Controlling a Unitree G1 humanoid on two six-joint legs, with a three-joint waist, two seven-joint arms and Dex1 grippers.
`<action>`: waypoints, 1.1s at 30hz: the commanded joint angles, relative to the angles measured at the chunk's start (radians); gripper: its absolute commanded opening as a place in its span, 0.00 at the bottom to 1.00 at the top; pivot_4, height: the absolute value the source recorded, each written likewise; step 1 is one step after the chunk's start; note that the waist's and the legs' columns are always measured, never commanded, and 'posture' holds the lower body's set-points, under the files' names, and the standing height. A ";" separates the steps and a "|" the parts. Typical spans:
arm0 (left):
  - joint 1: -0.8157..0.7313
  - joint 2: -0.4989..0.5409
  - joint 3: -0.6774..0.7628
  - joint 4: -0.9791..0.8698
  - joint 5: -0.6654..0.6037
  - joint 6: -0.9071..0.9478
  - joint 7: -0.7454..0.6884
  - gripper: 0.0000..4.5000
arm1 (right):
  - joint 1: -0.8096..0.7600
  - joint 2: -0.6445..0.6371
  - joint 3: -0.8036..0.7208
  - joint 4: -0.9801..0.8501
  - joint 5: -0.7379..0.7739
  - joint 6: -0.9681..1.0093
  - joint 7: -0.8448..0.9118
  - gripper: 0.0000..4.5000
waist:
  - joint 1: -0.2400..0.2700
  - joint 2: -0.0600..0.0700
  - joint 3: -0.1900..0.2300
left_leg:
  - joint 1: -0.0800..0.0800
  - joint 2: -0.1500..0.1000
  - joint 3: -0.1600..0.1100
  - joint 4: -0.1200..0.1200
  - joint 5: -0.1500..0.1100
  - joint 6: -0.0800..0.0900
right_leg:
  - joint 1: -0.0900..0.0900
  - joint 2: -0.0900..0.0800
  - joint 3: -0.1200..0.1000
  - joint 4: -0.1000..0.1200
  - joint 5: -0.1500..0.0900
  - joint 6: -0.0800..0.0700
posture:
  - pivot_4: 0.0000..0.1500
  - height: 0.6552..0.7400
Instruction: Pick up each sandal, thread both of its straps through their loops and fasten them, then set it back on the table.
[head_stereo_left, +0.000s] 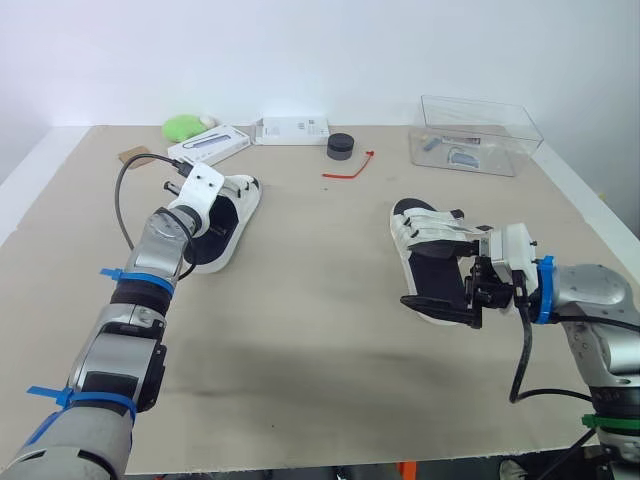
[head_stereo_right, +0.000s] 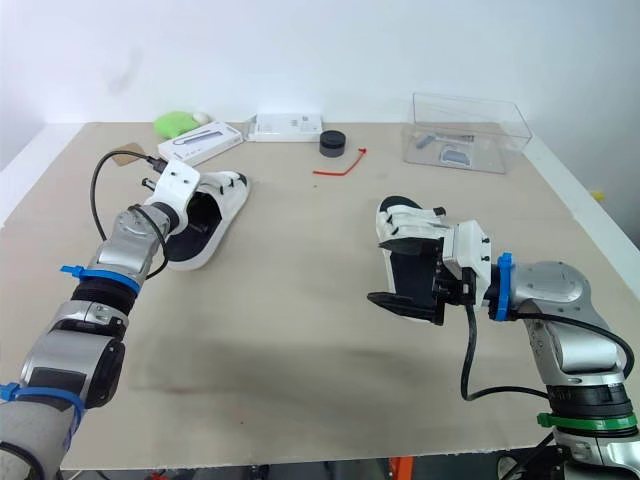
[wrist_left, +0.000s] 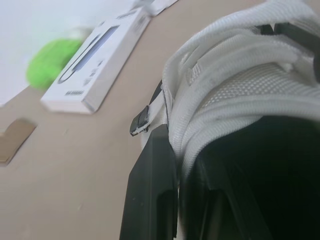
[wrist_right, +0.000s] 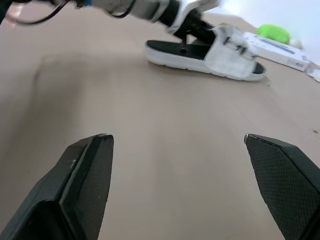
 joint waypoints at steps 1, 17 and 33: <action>0.028 0.000 0.021 -0.117 0.012 0.074 0.038 0.02 | -0.023 0.008 -0.029 -0.012 0.039 0.026 -0.023 1.00 | 0.000 0.000 0.000 | 0.000 0.000 0.000 0.000 0.000 0.000 | 0.000 0.000 0.000 0.000 0.000 0.000 | 1.00 1.00; 0.202 0.003 0.020 -0.473 0.011 0.295 0.024 0.02 | -0.043 0.017 -0.001 0.026 0.003 0.005 -0.015 1.00 | 0.000 0.000 0.000 | 0.002 0.000 0.001 0.000 0.001 -0.002 | 0.000 -0.001 0.000 0.002 0.001 -0.001 | 1.00 1.00; 0.382 0.202 0.174 -0.929 -0.378 0.381 -0.501 0.99 | -0.071 0.009 -0.028 0.064 0.092 0.153 -0.017 1.00 | -0.003 0.000 0.000 | 0.003 0.001 0.001 0.000 0.001 -0.002 | 0.001 -0.001 0.000 0.004 0.000 -0.002 | 1.00 1.00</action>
